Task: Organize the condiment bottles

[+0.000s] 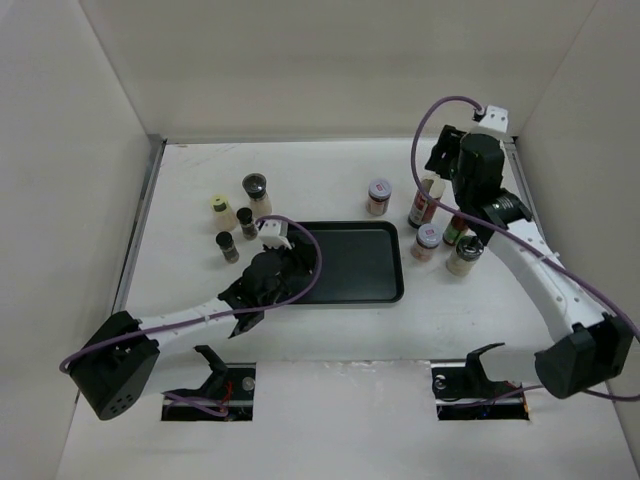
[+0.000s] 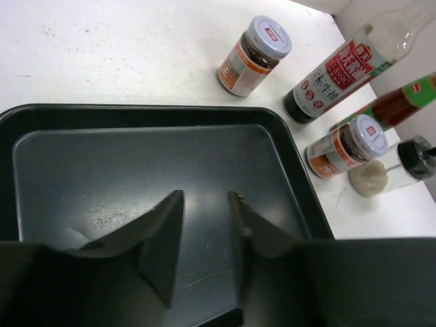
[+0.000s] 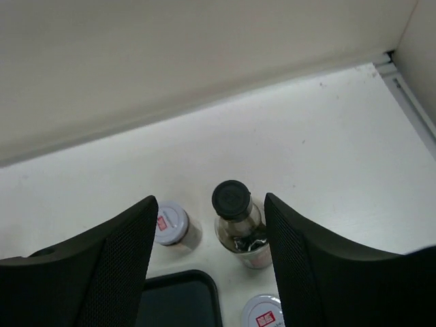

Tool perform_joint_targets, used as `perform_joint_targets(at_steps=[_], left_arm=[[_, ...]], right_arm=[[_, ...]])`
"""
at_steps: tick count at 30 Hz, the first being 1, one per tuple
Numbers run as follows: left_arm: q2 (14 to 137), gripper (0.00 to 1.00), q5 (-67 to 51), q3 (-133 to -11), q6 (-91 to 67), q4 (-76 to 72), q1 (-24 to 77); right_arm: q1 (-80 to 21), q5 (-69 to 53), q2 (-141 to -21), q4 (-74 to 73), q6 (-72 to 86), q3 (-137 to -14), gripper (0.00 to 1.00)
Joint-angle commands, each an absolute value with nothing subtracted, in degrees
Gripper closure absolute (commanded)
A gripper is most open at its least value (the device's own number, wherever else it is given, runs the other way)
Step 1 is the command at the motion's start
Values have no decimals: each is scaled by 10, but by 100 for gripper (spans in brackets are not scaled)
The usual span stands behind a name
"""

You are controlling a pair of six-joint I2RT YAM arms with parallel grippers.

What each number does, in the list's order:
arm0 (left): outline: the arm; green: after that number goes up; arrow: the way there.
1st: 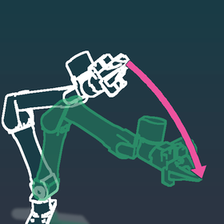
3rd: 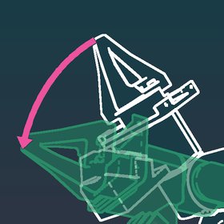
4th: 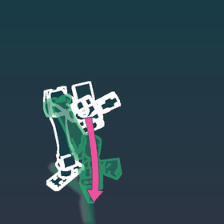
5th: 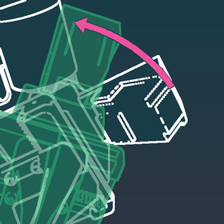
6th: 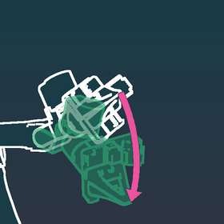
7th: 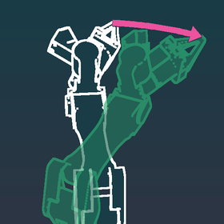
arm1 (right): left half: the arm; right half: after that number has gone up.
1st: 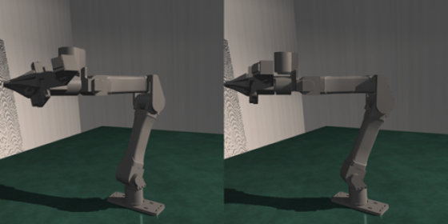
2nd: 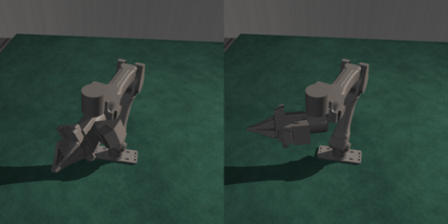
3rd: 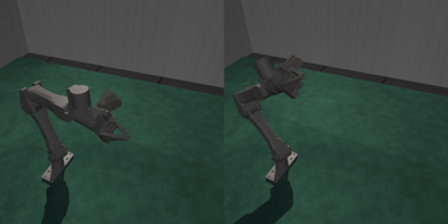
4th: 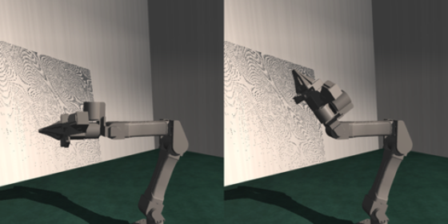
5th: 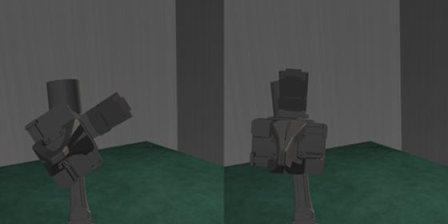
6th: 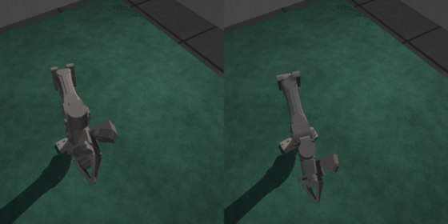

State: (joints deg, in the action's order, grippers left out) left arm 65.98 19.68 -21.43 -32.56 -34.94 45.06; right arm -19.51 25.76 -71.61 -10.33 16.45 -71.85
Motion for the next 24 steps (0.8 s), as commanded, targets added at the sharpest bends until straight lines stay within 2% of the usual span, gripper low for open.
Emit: perform_joint_targets(at_steps=[1, 4, 9, 13, 18, 24], left_arm=[[654, 74, 175, -211, -311, -390, 456], [658, 72, 170, -208, -305, -401, 458], [652, 57, 163, -193, -301, -429, 453], [638, 52, 151, -183, -304, -439, 448], [640, 50, 144, -177, -315, -447, 435], [639, 45, 138, -172, -323, -448, 425]], right_arm=[[-182, 220, -748, -125, 150, -749, 31], [-166, 213, -779, -118, 148, -762, 27], [-155, 214, -815, -116, 146, -772, 28], [-156, 215, -833, -114, 146, -772, 33], [-154, 216, -848, -107, 145, -774, 45], [-152, 221, -859, -111, 142, -781, 48]])
